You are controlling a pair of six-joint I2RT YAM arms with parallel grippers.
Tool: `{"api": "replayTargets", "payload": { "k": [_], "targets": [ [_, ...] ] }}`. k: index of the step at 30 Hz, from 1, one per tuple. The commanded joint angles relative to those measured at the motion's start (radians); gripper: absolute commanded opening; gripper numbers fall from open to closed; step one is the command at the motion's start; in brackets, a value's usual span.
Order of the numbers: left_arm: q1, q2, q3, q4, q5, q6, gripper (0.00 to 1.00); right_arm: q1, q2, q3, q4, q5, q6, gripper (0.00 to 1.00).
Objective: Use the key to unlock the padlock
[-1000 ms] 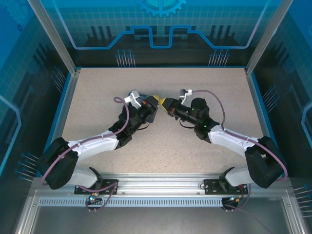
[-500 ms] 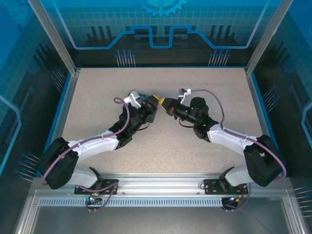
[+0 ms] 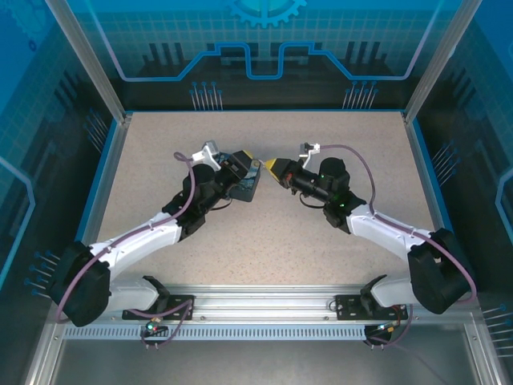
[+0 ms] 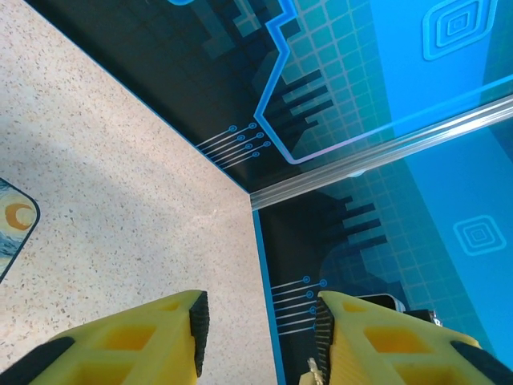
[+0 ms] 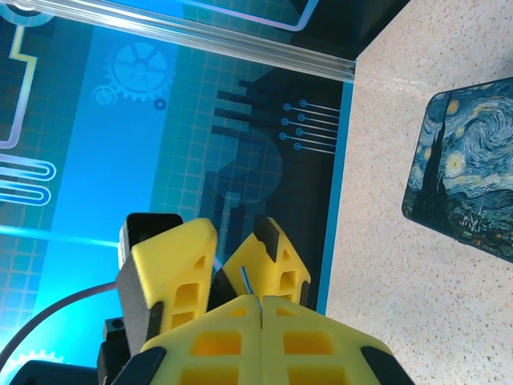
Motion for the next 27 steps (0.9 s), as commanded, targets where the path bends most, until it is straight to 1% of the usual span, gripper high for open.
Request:
{"api": "replayTargets", "payload": {
  "k": [1, 4, 9, 15, 18, 21, 24, 27],
  "targets": [
    [0.001, 0.005, 0.037, -0.009, 0.075, 0.022, 0.38, -0.012, -0.012, 0.005, -0.011, -0.021, -0.008, 0.00],
    [0.001, 0.030, 0.047, 0.024, 0.104, 0.006, 0.34, -0.011, -0.004, 0.007, 0.002, -0.025, 0.002, 0.00],
    [0.000, 0.065, 0.046, 0.087, 0.135, -0.028, 0.32, -0.007, 0.002, 0.007, 0.009, -0.024, 0.005, 0.00],
    [-0.005, 0.086, 0.030, 0.137, 0.140, -0.057, 0.32, -0.003, 0.012, 0.004, 0.007, -0.019, 0.005, 0.00],
    [-0.008, 0.094, 0.027, 0.154, 0.139, -0.066, 0.30, -0.001, 0.019, 0.002, 0.010, -0.019, 0.007, 0.00],
    [-0.011, 0.101, 0.036, 0.158, 0.140, -0.065, 0.26, 0.000, 0.024, 0.001, 0.014, -0.020, 0.011, 0.00],
    [-0.013, 0.104, 0.042, 0.154, 0.136, -0.064, 0.19, 0.000, 0.026, 0.003, 0.017, -0.018, 0.011, 0.00],
    [-0.013, 0.105, 0.043, 0.155, 0.136, -0.065, 0.16, 0.000, 0.029, 0.005, 0.017, -0.018, 0.011, 0.00]
  ]
}}
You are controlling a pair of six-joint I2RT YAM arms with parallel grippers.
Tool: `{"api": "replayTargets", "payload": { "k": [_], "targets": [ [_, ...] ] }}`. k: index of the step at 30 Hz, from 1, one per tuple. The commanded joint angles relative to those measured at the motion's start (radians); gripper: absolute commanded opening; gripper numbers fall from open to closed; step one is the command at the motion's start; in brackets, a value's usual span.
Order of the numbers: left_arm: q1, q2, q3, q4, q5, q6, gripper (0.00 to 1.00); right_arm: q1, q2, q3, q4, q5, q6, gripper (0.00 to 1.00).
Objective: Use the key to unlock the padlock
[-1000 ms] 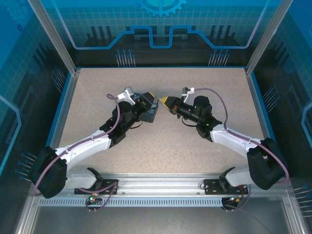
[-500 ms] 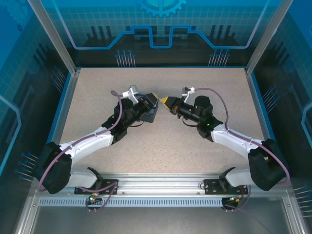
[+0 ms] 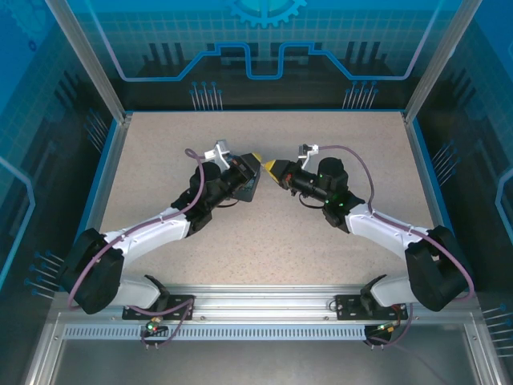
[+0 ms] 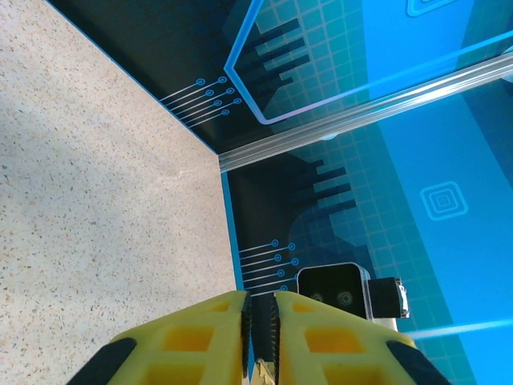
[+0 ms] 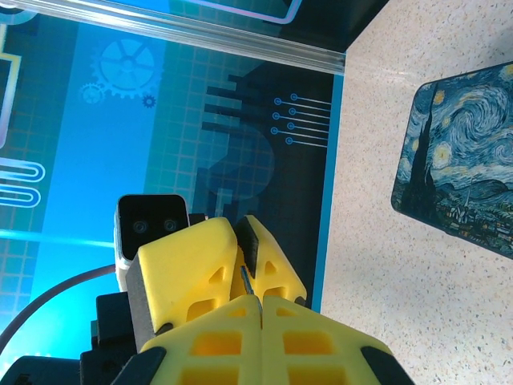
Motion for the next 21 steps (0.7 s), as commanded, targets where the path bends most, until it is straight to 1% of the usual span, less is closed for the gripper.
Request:
{"api": "replayTargets", "payload": {
  "k": [1, 6, 10, 13, 17, 19, 21],
  "targets": [
    [-0.009, 0.006, 0.024, 0.040, 0.014, 0.000, 0.15, 0.003, 0.010, 0.005, 0.022, -0.007, 0.003, 0.00],
    [-0.010, 0.007, 0.020, 0.041, 0.008, 0.000, 0.08, 0.003, 0.013, 0.007, 0.025, -0.007, 0.005, 0.00],
    [-0.014, 0.006, 0.017, 0.043, 0.000, 0.000, 0.00, 0.003, 0.016, 0.011, 0.027, -0.008, 0.005, 0.00],
    [-0.017, 0.005, 0.019, 0.040, -0.007, 0.001, 0.00, 0.003, 0.014, 0.013, 0.026, -0.007, 0.005, 0.00],
    [-0.023, 0.001, 0.019, 0.037, -0.018, 0.007, 0.00, 0.003, 0.012, 0.017, 0.022, -0.003, 0.005, 0.15],
    [-0.024, -0.001, 0.018, 0.036, -0.021, 0.008, 0.00, 0.003, 0.014, 0.021, 0.022, -0.004, 0.004, 0.19],
    [-0.026, 0.000, 0.021, 0.034, -0.021, 0.010, 0.00, 0.003, 0.016, 0.024, 0.022, -0.006, 0.004, 0.20]
  ]
}}
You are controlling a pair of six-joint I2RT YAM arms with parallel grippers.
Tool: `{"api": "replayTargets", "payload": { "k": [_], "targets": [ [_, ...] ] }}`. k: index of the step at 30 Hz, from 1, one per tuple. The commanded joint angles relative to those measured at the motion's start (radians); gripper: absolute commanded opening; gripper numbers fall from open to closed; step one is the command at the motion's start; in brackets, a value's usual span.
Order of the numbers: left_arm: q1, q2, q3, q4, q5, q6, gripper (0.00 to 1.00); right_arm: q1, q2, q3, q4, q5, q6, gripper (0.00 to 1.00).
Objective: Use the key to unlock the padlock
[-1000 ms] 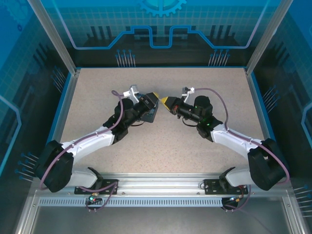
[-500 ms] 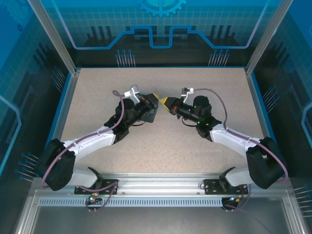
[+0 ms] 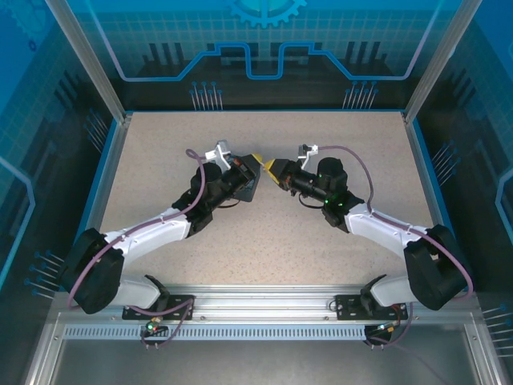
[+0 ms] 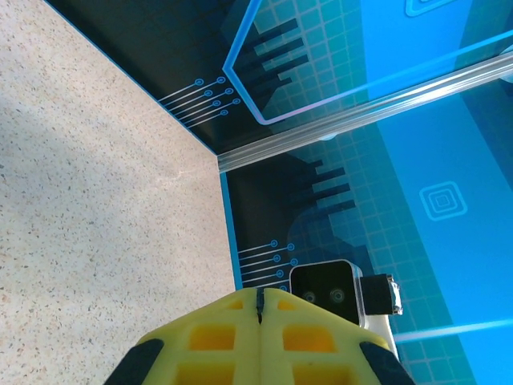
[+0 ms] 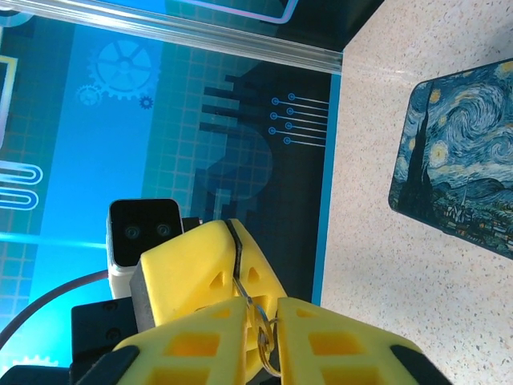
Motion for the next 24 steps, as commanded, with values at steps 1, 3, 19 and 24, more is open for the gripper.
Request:
{"api": "replayTargets", "payload": {
  "k": [1, 3, 19, 24],
  "targets": [
    [-0.013, 0.000, 0.021, 0.031, -0.008, 0.009, 0.00, 0.003, 0.006, 0.025, 0.018, -0.005, -0.001, 0.20],
    [-0.015, -0.001, 0.021, 0.030, -0.008, 0.010, 0.00, 0.003, 0.008, 0.025, 0.018, -0.006, -0.002, 0.20],
    [-0.021, -0.013, 0.015, -0.003, -0.042, 0.011, 0.00, -0.008, -0.014, 0.009, 0.014, -0.004, -0.007, 0.17],
    [-0.021, -0.011, 0.016, -0.010, -0.041, 0.010, 0.00, -0.014, -0.016, 0.004, 0.012, -0.007, -0.009, 0.17]
  ]
}}
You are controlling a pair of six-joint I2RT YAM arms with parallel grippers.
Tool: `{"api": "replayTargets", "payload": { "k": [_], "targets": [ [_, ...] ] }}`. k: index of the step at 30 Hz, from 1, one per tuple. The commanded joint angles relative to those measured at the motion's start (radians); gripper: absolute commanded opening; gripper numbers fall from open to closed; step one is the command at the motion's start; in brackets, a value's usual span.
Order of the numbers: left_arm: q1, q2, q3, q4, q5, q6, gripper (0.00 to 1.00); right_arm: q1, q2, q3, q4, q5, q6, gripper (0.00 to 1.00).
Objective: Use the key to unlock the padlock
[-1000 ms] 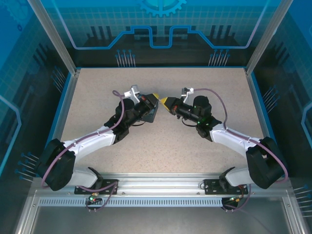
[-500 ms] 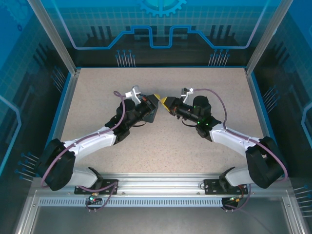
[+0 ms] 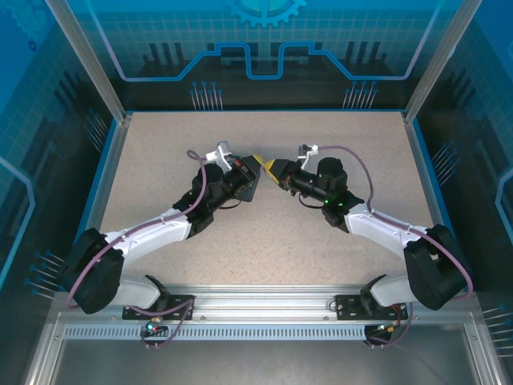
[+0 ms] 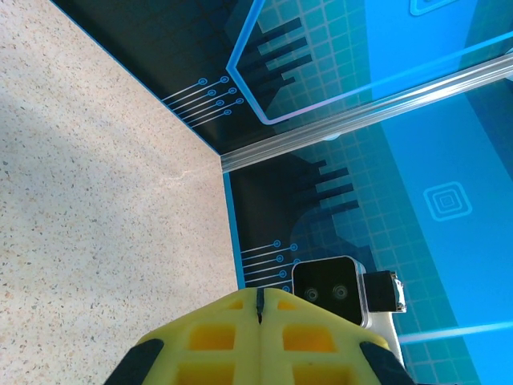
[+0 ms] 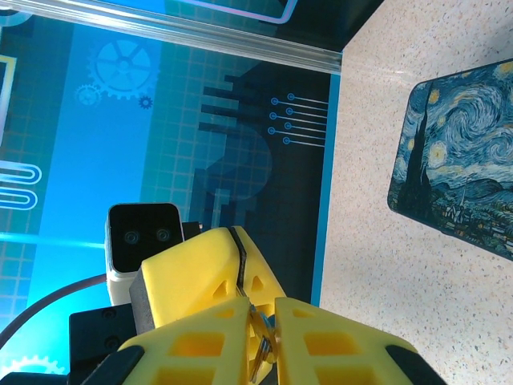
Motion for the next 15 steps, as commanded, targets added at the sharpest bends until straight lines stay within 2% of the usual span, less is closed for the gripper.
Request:
{"api": "replayTargets", "payload": {
  "k": [1, 3, 10, 15],
  "targets": [
    [-0.008, -0.011, 0.016, -0.006, -0.015, 0.009, 0.00, -0.016, -0.017, 0.004, 0.012, -0.007, -0.009, 0.17],
    [-0.007, -0.010, 0.018, -0.011, -0.016, 0.010, 0.00, -0.016, -0.018, 0.003, 0.014, -0.008, -0.011, 0.16],
    [-0.008, -0.008, 0.035, -0.052, -0.013, 0.008, 0.00, -0.025, -0.026, -0.008, 0.015, -0.018, -0.019, 0.00],
    [-0.009, -0.007, 0.041, -0.066, -0.011, 0.008, 0.00, -0.035, -0.035, -0.025, 0.017, -0.027, -0.025, 0.00]
  ]
}}
